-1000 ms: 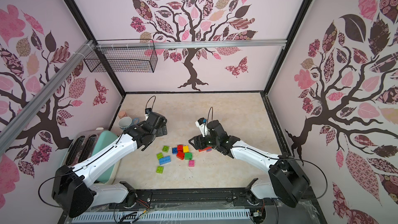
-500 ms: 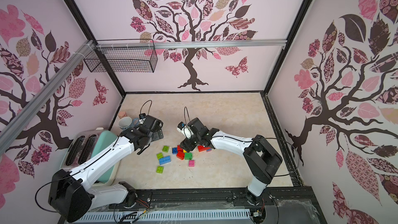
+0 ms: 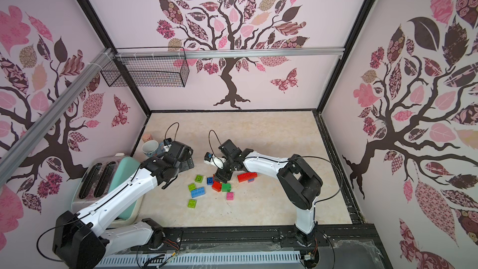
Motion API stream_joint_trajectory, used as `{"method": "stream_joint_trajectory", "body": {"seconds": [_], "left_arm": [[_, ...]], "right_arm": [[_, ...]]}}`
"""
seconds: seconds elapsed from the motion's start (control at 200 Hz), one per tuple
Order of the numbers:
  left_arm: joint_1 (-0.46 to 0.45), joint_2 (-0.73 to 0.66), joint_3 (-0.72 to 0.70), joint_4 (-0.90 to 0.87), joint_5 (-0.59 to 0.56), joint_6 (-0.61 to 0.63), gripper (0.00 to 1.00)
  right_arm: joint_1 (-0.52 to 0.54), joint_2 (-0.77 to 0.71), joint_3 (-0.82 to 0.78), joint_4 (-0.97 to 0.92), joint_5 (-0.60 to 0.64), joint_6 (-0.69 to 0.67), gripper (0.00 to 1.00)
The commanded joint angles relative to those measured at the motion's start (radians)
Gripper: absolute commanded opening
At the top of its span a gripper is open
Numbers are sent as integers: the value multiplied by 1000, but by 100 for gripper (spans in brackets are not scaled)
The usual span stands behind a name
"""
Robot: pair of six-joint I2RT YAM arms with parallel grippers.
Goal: Assemble the number 4 with lego
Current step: Pick up the lego brick from the center of the board.
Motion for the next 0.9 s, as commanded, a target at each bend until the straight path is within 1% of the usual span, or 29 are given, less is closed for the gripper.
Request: {"method": "stream_joint_trajectory", "body": {"seconds": [0.0, 0.265, 0.675, 0.895], "left_arm": [[8, -14, -30, -6, -16, -9, 98], [9, -13, -32, -10, -15, -8, 98], [10, -12, -42, -13, -11, -8, 98], [9, -16, -43, -13, -11, -5, 98]], "right_arm": [[2, 51, 43, -43, -17, -51, 74], [11, 107, 80, -47, -6, -71, 66], [14, 144, 80, -18, -10, -75, 54], [25, 171, 92, -6, -9, -69, 50]]}}
